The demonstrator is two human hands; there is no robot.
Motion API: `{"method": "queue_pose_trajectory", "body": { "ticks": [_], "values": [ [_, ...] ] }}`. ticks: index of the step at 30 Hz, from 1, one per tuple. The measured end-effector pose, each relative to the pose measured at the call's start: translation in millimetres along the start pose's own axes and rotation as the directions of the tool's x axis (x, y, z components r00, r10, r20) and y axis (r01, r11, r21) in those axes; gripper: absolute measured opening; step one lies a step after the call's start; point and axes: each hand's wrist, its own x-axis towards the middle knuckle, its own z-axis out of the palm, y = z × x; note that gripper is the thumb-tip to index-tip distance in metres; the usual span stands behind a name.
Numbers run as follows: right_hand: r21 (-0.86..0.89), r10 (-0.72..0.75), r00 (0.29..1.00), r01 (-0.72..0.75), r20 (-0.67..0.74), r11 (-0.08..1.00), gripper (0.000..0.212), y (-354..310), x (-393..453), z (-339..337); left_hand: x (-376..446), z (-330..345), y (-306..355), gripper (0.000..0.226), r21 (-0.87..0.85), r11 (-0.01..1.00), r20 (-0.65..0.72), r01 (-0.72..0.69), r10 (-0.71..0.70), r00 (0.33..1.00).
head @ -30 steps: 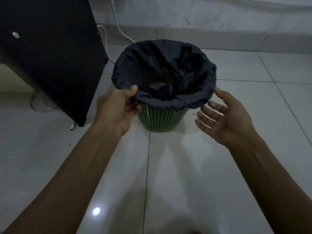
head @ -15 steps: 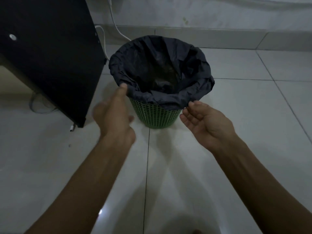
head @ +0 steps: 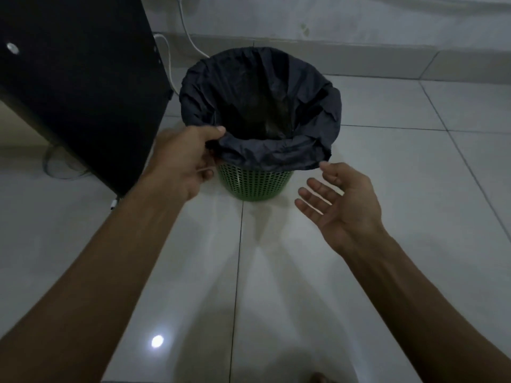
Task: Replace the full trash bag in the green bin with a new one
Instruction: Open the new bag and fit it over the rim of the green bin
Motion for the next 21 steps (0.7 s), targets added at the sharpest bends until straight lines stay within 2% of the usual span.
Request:
{"method": "queue_pose_trajectory", "body": {
  "ticks": [3, 7, 9, 12, 15, 21],
  "values": [
    [0.026, 0.000, 1.000, -0.001, 0.020, 1.000, 0.031, -1.4, 0.3, 0.6, 14.8, -10.2, 10.8, 0.004, 0.098, 0.995, 0.095, 0.010, -0.019, 0.995],
    [0.039, 0.001, 0.998, -0.004, 0.068, 0.999, 0.024, -0.1, 1.0, 5.0, 23.1, -11.7, 17.0, 0.008, 0.124, 0.992, 0.139, 0.018, -0.035, 0.990],
    [0.069, 0.007, 0.998, -0.011, 0.062, 0.998, 0.015, 2.3, 2.8, 6.7, 24.3, -7.9, 12.7, 0.004, 0.053, 0.999, 0.099, 0.000, -0.006, 0.995],
    [0.083, 0.016, 0.998, -0.021, 0.057, 0.996, 0.005, 5.8, 6.5, 6.7, 17.8, -2.0, -4.0, 0.015, -0.153, 0.988, 0.035, -0.012, 0.017, 0.999],
    [0.084, 0.005, 0.999, -0.008, 0.045, 0.996, 0.003, 6.3, 9.7, 5.3, 1.1, 0.3, -26.5, 0.019, -0.396, 0.917, 0.118, 0.054, -0.008, 0.993],
    [0.260, 0.015, 0.992, -0.048, 0.128, 0.964, 0.020, 6.2, 6.7, 6.1, -21.7, 11.7, -42.7, 0.013, -0.582, 0.790, 0.221, 0.191, -0.072, 0.973]
  ]
}}
